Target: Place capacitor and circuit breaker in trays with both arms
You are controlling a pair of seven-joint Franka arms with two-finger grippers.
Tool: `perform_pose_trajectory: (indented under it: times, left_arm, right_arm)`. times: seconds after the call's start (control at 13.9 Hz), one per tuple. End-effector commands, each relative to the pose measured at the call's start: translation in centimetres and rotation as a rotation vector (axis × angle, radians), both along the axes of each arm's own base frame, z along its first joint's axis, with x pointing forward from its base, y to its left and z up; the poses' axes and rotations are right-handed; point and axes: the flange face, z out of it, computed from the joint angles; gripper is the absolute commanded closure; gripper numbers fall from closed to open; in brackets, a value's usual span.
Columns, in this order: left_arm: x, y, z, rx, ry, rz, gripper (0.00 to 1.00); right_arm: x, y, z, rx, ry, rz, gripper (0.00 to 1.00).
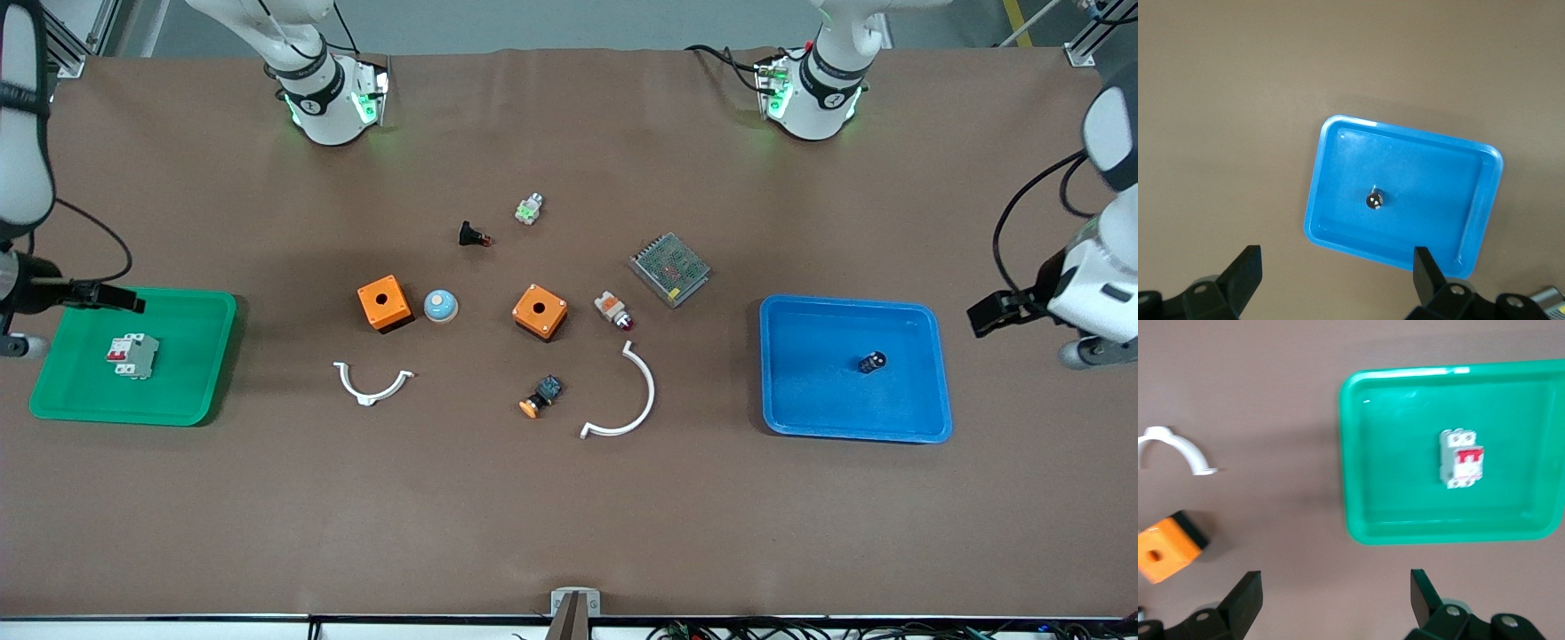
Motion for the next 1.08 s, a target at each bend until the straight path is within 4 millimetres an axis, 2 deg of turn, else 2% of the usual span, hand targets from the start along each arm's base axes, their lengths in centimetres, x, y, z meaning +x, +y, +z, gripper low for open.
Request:
perform_pose_trajectory:
  times: [0.0,0.14,0.29,0.5,0.57,0.79,0.86,1.01]
  left_arm:
    - [-1.8,-0.4,4.2,-0.06,-0.015,-0.003,0.0]
    - [-3.4,-0.5,6.6,-0.066,-0.022,-0.003,0.0]
    - [-5.4,-1.1,8.4,-0.063,0.002,-0.006,0.0]
    - [-5.7,-2.8,9.2,-0.077,-0.008,-0.026,0.0]
    - [-5.7,-3.0,10.2,-0.088,-0.028,-0.037,0.0]
    - [-6.4,-3.8,10.2,-0.094,0.014,-0.052,0.0]
    - [-6.8,-4.0,10.2,-0.094,0.038,-0.055,0.0]
    - [-8.5,-4.3,11.6,-0.102,0.031,-0.059,0.0]
  right_arm:
    - [-3.0,3.3,3.9,-0.004,-0.023,-0.021,0.01]
    - [-3.8,4.5,6.5,-0.003,-0.04,-0.024,0.01]
    - [-3.6,4.8,9.1,-0.005,-0.056,-0.017,0.01]
    - [-3.1,4.8,13.0,-0.01,-0.073,-0.013,0.01]
    - [-2.8,4.9,14.1,-0.012,-0.096,-0.014,0.01]
    - [-2.4,5.3,17.7,-0.026,-0.17,-0.005,0.0]
    - [-2.5,5.2,18.3,-0.029,-0.183,-0.007,0.0]
    - [-2.5,4.9,18.3,-0.035,-0.181,-0.009,0.0]
